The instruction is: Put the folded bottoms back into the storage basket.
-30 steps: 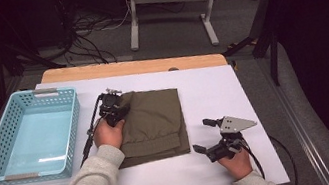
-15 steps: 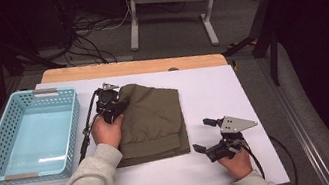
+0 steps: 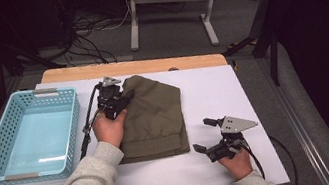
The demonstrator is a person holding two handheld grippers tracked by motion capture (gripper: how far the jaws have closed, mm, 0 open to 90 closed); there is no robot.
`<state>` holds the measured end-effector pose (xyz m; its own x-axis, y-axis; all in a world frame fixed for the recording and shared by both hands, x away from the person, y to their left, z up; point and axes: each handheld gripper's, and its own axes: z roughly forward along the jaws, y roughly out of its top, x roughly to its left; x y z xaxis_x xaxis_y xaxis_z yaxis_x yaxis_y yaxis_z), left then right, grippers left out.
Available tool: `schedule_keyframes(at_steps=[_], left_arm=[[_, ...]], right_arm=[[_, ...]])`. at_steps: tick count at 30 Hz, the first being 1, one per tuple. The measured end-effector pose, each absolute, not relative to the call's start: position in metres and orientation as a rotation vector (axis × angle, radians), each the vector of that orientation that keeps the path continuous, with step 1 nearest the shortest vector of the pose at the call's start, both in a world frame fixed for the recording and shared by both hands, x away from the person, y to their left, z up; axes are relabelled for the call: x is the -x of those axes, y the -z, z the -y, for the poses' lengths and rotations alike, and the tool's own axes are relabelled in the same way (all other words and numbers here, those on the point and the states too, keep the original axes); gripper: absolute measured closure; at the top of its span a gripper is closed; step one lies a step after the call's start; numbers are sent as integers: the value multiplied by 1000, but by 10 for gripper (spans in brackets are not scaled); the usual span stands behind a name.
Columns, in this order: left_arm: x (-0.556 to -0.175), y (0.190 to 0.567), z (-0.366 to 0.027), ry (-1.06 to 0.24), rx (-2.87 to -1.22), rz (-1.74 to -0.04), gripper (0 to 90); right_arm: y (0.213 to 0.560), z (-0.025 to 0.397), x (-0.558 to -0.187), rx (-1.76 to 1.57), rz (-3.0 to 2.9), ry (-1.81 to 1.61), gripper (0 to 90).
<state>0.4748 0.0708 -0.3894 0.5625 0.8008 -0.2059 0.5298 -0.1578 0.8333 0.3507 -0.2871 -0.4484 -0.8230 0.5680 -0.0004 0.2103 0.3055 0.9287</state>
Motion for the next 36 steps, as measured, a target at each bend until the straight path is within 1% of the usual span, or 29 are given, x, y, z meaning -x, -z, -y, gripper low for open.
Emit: schedule_keyframes(at_steps=[4,23,36], left_arm=[[-471,381,-67,-375,-1831,-1061,793],[-460,353,-67,-372,-1780,-990,796],[-451,331,-67,-414,-1764,-938,798]], right_arm=[[448,287,-351,-700,-2249,-1523,0],[448,287,-351,-700,-2251,-1524,0],[448,287,-351,-703,-2252,-1524,0]])
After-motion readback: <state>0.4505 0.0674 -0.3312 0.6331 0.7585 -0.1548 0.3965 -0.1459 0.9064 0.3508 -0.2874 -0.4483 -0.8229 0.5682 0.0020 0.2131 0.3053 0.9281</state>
